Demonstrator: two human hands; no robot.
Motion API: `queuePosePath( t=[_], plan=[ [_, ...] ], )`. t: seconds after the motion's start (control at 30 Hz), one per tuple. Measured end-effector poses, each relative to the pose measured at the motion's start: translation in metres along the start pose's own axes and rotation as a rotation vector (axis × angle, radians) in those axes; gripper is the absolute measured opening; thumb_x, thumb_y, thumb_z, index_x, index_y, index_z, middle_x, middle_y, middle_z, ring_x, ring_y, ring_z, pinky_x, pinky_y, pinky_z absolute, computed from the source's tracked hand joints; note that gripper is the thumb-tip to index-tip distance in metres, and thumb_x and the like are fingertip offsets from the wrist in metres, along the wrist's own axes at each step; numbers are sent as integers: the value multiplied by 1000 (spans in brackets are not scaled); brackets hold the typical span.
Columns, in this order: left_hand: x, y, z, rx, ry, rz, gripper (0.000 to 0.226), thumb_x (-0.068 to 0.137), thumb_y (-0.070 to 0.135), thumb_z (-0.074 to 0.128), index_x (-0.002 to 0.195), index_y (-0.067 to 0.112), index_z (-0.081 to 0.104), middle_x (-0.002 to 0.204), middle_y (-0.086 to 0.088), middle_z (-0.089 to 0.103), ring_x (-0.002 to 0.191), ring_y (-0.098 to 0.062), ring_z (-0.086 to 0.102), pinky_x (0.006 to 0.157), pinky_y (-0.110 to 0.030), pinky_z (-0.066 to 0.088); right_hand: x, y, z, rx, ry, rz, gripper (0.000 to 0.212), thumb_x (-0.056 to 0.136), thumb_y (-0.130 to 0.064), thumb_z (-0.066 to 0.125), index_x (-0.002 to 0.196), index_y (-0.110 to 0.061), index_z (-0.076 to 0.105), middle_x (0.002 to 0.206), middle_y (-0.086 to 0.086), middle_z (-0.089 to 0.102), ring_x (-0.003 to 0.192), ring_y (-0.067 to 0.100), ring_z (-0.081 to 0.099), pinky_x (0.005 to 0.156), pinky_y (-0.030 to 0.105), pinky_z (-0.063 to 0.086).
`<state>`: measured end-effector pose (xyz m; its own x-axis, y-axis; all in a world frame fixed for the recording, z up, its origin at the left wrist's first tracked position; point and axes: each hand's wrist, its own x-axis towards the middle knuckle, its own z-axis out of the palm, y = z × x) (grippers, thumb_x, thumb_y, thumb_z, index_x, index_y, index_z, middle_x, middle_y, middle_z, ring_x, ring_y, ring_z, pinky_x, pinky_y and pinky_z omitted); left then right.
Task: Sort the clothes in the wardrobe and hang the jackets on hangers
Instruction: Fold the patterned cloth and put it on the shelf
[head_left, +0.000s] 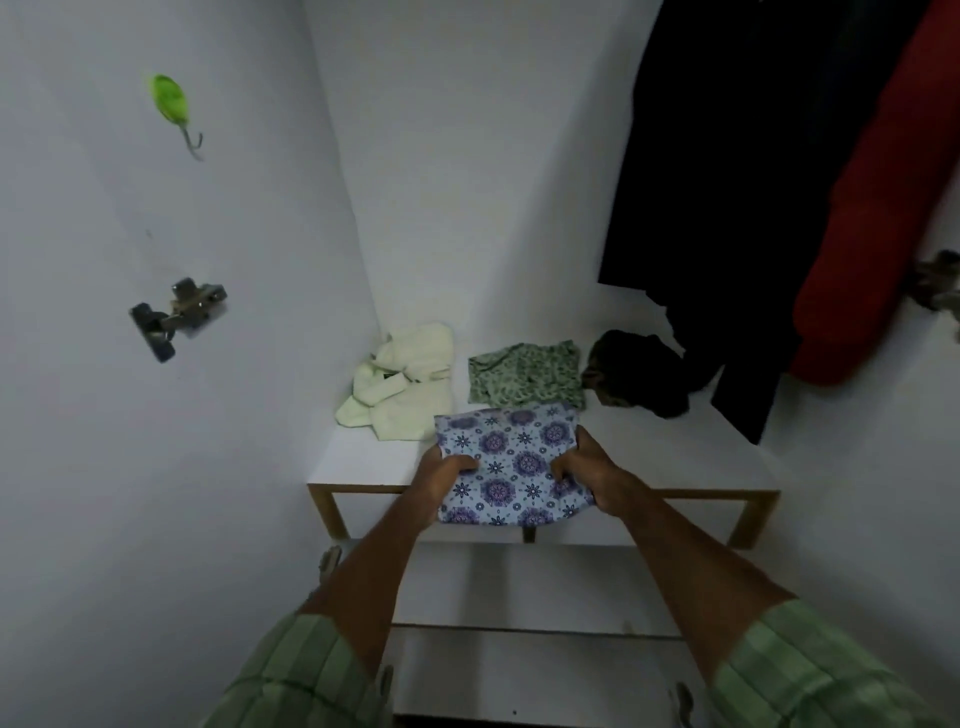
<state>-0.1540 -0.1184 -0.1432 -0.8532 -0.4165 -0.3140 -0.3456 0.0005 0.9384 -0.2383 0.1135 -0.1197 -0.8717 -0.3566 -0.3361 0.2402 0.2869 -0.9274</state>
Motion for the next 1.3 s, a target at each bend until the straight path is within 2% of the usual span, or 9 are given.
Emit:
queuePosePath(
  t=[0.23, 0.37, 0.47, 0.53, 0.67, 0.77, 1.0, 1.17, 1.3],
  plan=[
    [78, 36, -54, 137, 122, 156, 22, 84, -1, 67, 105, 2, 62, 83, -10, 68, 78, -23, 63, 67, -27, 50, 91, -38, 60, -57, -13, -122, 85, 80, 14, 60, 154, -18, 35, 125, 14, 65, 73, 24, 67, 58, 38, 57],
    [136, 59, -94, 222, 203, 210, 25, 81, -2, 64, 106, 0, 63, 76, -6, 66, 68, -21, 59, 56, -29, 47, 150, -67, 103, -33, -18, -209, 84, 81, 15, 58, 153, -23, 35, 125, 10, 65, 77, 22, 70, 58, 37, 60],
    [189, 88, -126, 346, 258, 283, 37, 81, 10, 63, 117, 15, 63, 90, -1, 73, 77, -29, 70, 69, -40, 60, 197, -99, 130, 26, 35, -309, 73, 81, 15, 56, 139, -28, 42, 115, 6, 67, 87, 21, 68, 76, 55, 60],
    [225, 104, -147, 446, 353, 320, 45, 86, 15, 60, 130, 21, 55, 111, -3, 73, 93, -33, 71, 83, -48, 59, 228, -121, 150, -46, 93, -341, 70, 78, 8, 64, 135, -25, 41, 117, 7, 63, 101, 28, 66, 80, 49, 59],
    [277, 94, -160, 944, 566, 455, 92, 74, 14, 80, 153, 10, 32, 146, -16, 50, 133, -34, 51, 108, -44, 46, 278, -129, 179, -762, 144, -418, 105, 71, -31, 87, 156, -20, 26, 157, 14, 32, 137, 35, 42, 107, 45, 45],
    [299, 68, -143, 1271, 387, 521, 85, 74, 11, 78, 149, 16, 41, 152, -12, 46, 139, -29, 45, 110, -40, 40, 302, -110, 200, -1046, -60, -504, 64, 90, -36, 64, 148, -21, 43, 158, 10, 33, 142, 34, 39, 112, 42, 38],
    [315, 31, -146, 1044, 322, 527, 61, 79, -4, 61, 137, 14, 59, 136, -8, 63, 126, -28, 59, 108, -48, 46, 313, -94, 201, -1089, -145, -428, 55, 105, -34, 41, 158, -26, 28, 170, 3, 12, 155, 30, 15, 121, 55, 20],
    [278, 52, -135, 1017, 375, 558, 59, 73, -4, 65, 129, 16, 63, 127, -6, 65, 118, -27, 59, 103, -43, 47, 295, -81, 186, -971, -66, -571, 54, 95, -38, 37, 137, -10, 53, 142, 17, 54, 128, 36, 54, 104, 45, 46],
    [222, 43, -104, 1020, 371, 740, 47, 69, -3, 65, 113, 15, 69, 111, -6, 69, 102, -27, 63, 88, -40, 52, 237, -65, 154, -937, -4, -589, 50, 90, -33, 38, 130, -7, 54, 130, 17, 57, 117, 37, 56, 97, 47, 48]
  ],
)
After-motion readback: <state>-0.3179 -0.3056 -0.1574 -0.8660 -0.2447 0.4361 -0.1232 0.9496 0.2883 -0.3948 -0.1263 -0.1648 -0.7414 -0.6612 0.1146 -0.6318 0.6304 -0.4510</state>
